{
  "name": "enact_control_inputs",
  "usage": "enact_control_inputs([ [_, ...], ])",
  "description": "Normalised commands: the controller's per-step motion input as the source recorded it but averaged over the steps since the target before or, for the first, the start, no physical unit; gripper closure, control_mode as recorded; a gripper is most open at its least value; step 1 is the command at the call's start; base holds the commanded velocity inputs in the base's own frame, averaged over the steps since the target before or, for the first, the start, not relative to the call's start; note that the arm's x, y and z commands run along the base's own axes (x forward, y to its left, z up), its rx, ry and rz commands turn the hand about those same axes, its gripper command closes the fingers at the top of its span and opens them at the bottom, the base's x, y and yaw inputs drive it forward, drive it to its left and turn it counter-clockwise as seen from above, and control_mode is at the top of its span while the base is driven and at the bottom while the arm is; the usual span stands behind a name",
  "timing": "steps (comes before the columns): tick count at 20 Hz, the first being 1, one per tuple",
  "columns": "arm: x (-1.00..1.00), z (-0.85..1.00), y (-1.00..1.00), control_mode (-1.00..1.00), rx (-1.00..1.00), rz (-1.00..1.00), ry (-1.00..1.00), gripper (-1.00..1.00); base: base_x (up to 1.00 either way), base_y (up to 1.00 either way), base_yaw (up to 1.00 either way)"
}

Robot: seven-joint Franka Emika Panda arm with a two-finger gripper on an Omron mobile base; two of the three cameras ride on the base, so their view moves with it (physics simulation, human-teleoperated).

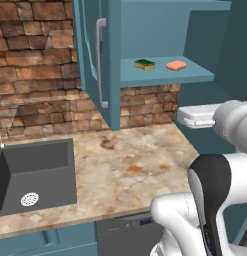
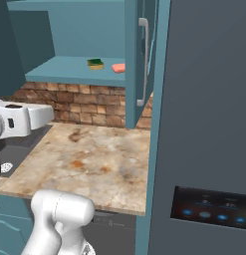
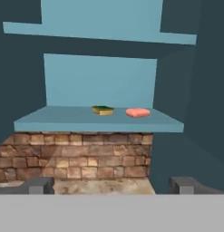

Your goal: Pick up the sponge and bar soap from the sink, and place them back in the cabinet, and close the cabinet doors.

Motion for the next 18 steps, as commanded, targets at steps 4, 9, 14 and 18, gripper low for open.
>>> enact_control_inputs([
  [4, -0.52, 0.0, 0.51, -1.0, 0.0, 0.0, -0.16, -1.0, 0.0, 0.0, 0.0],
  [9, -0.17, 0.0, 0.54, -1.0, 0.0, 0.0, -0.18, -1.0, 0.0, 0.0, 0.0],
  [14, 0.0, -0.04, 0.54, -1.0, -0.03, 0.0, -0.18, -1.0, 0.0, 0.0, 0.0],
  [18, 0.0, -0.14, 0.53, -1.0, -0.04, 0.0, -0.13, -1.0, 0.0, 0.0, 0.0],
])
